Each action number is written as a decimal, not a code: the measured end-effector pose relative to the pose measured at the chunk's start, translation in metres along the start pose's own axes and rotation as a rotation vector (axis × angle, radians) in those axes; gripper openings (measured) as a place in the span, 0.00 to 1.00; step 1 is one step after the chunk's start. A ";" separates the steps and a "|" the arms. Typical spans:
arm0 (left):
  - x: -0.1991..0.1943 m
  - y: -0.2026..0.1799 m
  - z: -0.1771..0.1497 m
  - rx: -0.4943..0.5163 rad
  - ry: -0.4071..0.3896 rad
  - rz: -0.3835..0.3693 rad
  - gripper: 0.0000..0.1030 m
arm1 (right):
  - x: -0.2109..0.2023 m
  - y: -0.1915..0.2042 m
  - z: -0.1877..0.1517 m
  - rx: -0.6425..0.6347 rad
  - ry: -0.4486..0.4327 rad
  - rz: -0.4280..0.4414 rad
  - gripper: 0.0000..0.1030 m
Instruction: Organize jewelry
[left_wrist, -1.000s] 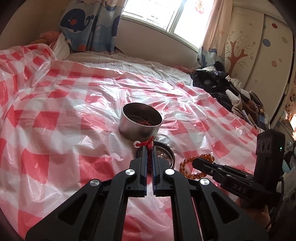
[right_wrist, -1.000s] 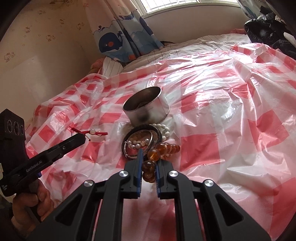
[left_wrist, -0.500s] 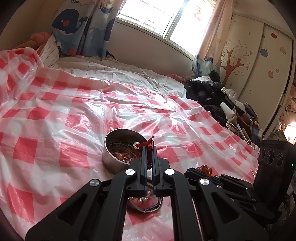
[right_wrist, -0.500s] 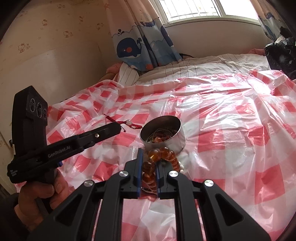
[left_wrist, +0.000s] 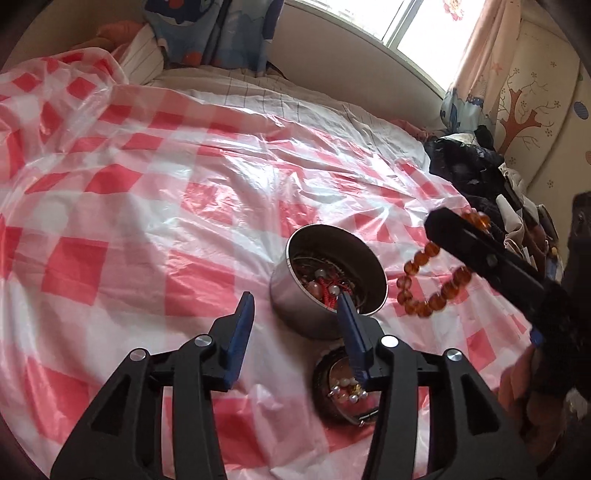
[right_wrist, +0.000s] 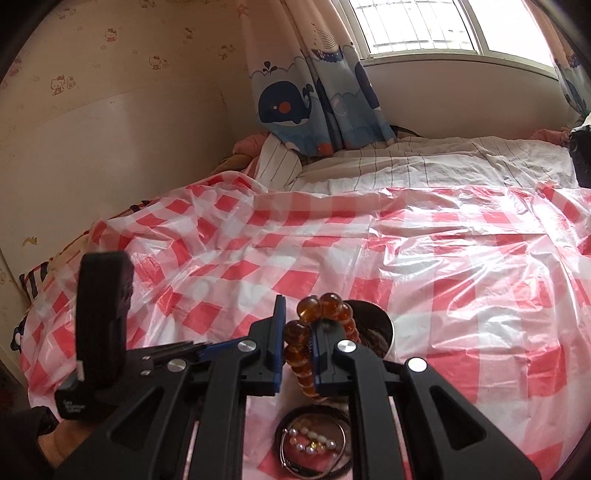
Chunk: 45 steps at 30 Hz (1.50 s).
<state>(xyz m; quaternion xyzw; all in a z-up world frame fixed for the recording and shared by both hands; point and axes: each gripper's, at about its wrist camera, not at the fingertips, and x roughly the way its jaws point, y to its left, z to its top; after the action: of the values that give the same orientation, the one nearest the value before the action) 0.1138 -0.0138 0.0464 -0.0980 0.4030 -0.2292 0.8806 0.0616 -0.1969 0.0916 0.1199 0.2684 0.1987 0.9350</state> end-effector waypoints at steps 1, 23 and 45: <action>-0.004 0.004 -0.004 -0.003 -0.001 0.007 0.45 | 0.011 -0.005 -0.001 0.006 0.026 0.004 0.12; -0.005 -0.013 -0.048 0.093 0.102 0.005 0.57 | -0.023 -0.040 -0.082 0.176 0.243 -0.187 0.38; -0.014 -0.007 -0.039 0.081 0.073 0.045 0.61 | -0.013 -0.030 -0.086 0.155 0.242 -0.154 0.09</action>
<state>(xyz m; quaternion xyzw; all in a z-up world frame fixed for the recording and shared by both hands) 0.0737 -0.0133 0.0323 -0.0448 0.4274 -0.2287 0.8735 0.0137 -0.2188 0.0161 0.1459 0.4018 0.1179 0.8963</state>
